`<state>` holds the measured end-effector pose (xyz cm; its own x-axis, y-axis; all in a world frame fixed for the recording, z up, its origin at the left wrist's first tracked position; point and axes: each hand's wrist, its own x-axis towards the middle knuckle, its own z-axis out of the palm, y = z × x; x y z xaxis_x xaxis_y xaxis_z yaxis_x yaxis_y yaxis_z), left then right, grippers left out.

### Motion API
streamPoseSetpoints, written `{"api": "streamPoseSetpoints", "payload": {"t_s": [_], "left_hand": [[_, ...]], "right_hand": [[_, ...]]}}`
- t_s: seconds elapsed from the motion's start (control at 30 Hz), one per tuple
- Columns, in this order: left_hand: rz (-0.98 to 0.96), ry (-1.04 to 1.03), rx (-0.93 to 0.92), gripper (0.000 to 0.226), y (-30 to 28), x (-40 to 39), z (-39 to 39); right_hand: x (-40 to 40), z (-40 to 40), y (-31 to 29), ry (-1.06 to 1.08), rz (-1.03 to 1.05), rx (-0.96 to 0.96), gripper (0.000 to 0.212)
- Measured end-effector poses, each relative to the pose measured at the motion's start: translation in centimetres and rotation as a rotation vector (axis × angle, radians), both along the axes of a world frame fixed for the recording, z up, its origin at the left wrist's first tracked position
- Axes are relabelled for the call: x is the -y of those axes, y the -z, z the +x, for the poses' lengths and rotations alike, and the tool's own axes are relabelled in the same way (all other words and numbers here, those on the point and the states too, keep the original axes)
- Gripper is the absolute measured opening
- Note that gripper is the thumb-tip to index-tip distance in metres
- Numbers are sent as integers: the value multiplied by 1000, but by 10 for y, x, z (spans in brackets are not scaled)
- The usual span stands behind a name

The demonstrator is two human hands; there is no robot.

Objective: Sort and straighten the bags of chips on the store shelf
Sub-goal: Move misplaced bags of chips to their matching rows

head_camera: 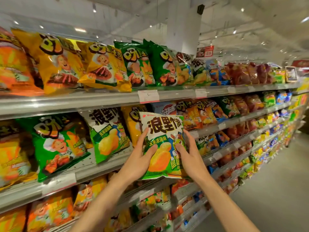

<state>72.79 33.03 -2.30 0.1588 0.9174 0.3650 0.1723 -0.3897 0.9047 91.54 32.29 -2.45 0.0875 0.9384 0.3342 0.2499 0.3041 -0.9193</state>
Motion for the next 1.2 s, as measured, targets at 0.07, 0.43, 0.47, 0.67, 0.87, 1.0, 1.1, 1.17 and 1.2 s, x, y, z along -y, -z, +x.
{"api": "streamPoseSetpoints", "payload": {"t_s": [0.07, 0.43, 0.47, 0.67, 0.87, 1.0, 1.1, 1.17, 1.2], "left_hand": [[19, -22, -16, 62, -2, -25, 22], [-20, -84, -40, 64, 1, -124, 137], [-14, -102, -35, 63, 0, -131, 150], [-17, -279, 30, 65, 10, -186, 240], [-54, -370, 72, 58, 3, -219, 309], [-54, -450, 103, 55, -2, -231, 319], [-43, -500, 75, 55, -7, -235, 316], [-49, -523, 91, 55, -14, -233, 310], [-49, -543, 84, 56, -16, -231, 305]], "right_hand": [[-26, 21, -2, 21, -10, 19, 53], [-136, 135, 2, -8, -30, -6, 50], [-149, 148, 3, -24, -32, 4, 50], [-221, 234, 5, -166, 23, 8, 48], [-272, 300, -4, -270, 55, 53, 57], [-292, 308, -7, -371, 51, 43, 57], [-304, 308, -10, -431, 66, 64, 58], [-312, 305, -14, -486, 77, 61, 58], [-315, 302, -17, -499, 73, 55, 56]]}}
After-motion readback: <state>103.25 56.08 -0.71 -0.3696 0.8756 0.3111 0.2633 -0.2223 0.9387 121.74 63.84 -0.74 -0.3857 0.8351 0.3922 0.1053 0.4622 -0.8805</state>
